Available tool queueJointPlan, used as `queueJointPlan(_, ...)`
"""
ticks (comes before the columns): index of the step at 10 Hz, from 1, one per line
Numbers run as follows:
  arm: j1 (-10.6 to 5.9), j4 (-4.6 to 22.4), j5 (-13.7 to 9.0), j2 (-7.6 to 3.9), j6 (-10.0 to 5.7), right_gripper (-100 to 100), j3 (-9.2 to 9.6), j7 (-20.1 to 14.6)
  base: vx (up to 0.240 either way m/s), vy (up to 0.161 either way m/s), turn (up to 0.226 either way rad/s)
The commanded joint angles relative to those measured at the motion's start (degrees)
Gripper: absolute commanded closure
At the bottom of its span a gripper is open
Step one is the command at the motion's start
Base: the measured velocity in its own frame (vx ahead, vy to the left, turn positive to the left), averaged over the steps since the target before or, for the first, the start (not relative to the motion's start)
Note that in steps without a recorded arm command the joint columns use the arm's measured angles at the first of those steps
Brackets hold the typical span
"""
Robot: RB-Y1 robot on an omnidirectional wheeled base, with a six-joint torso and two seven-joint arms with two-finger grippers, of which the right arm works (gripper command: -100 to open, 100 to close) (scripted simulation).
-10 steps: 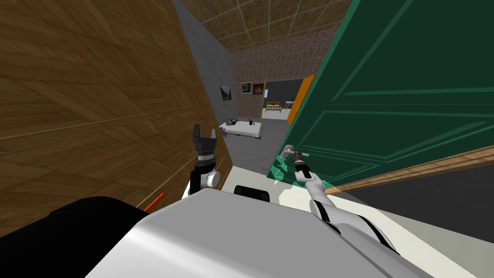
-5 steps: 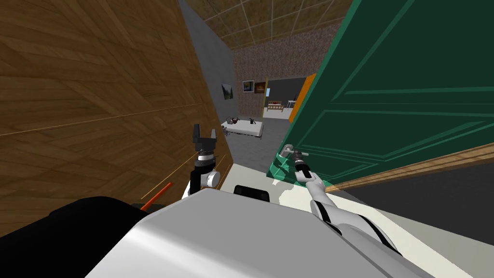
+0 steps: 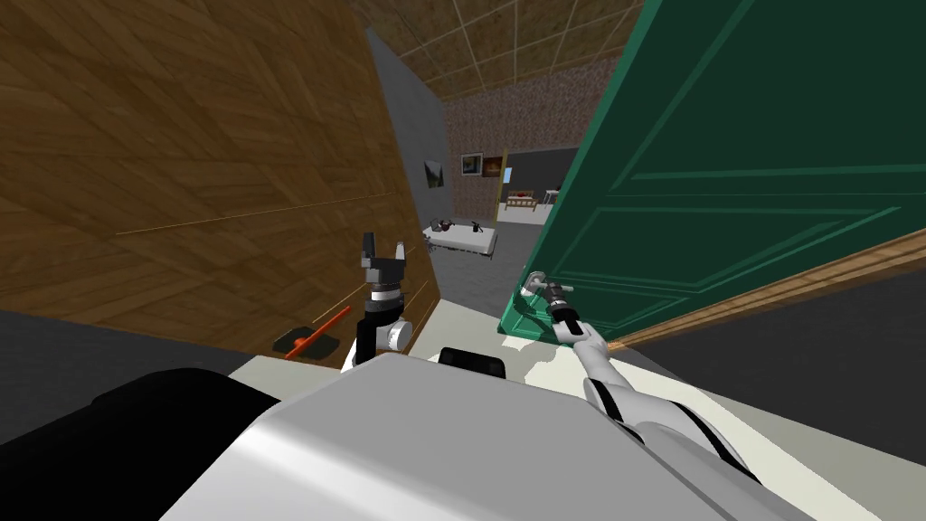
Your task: Pull the door open
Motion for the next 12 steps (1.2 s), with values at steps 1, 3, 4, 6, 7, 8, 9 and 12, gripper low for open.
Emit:
queueJointPlan(1,-0.10,0.3,0.5,-0.54,-1.04,100,1.17,-1.4,-0.220,-0.123,0.110)
queueJointPlan(3,-0.23,0.6,0.6,-0.50,-1.13,100,1.35,-1.5,-0.151,-0.065,0.054)
queueJointPlan(4,0.15,0.3,1.5,-0.79,-2.03,100,2.65,-2.9,-0.158,-0.076,0.047)
queueJointPlan(6,0.36,-0.1,2.2,-1.15,-2.72,100,3.61,-4.1,-0.186,-0.081,0.052)
queueJointPlan(7,0.51,-0.4,2.7,-1.42,-3.24,100,4.32,-5.0,-0.202,-0.093,0.049)
queueJointPlan(8,0.68,-0.7,3.2,-1.70,-3.76,100,5.06,-6.0,-0.194,-0.103,0.044)
queueJointPlan(9,0.83,-1.0,3.8,-1.98,-4.28,100,5.78,-6.9,-0.196,-0.143,0.061)
queueJointPlan(12,1.28,-1.8,5.3,-2.77,-5.74,100,7.84,-9.5,-0.213,-0.139,0.055)
